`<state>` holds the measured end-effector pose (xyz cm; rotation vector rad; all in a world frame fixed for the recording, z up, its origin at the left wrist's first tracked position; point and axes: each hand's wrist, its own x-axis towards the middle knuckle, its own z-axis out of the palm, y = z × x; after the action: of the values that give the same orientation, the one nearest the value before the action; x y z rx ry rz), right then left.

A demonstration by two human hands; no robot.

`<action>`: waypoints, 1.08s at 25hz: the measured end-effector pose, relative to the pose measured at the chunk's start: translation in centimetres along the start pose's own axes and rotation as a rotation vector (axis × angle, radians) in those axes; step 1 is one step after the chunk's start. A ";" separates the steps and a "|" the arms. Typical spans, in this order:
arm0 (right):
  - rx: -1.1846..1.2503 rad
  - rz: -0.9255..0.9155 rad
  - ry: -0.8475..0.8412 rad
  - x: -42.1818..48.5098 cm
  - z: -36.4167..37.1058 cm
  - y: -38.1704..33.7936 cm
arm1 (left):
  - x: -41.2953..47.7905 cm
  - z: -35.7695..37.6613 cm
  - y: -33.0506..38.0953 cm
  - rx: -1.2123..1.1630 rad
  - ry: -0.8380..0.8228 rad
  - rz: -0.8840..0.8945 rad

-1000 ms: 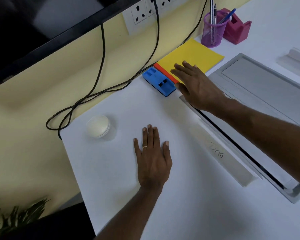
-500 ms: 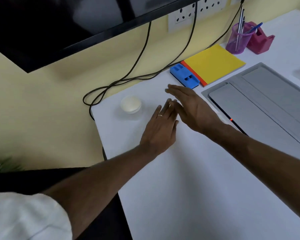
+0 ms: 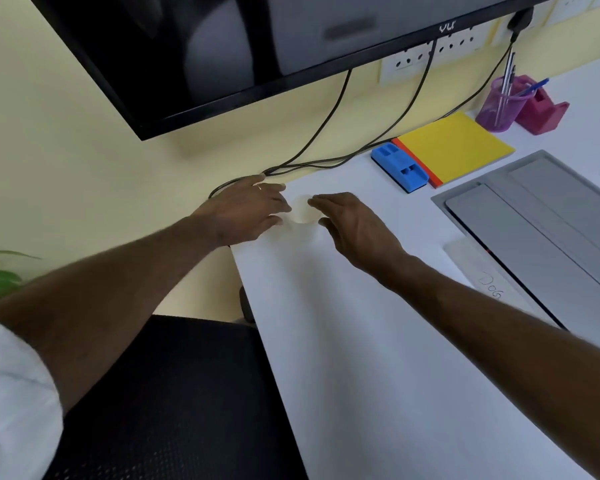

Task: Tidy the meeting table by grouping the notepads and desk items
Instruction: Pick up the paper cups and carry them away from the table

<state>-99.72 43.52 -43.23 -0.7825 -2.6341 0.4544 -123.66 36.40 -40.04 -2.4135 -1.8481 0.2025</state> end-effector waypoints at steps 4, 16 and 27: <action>-0.168 -0.039 -0.032 1.0 1.4 0.4 | 0.6 1.1 0.1 0.018 -0.038 0.026; -0.361 -0.026 -0.007 2.1 2.0 0.4 | 2.8 1.7 -0.8 0.386 0.122 0.364; -0.216 0.084 0.102 2.4 0.2 -0.7 | 2.7 -0.4 -0.6 0.207 0.283 0.250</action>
<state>-101.99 44.29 -42.61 -0.9591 -2.5899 0.1472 -123.51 39.15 -39.70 -2.3775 -1.3391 0.0612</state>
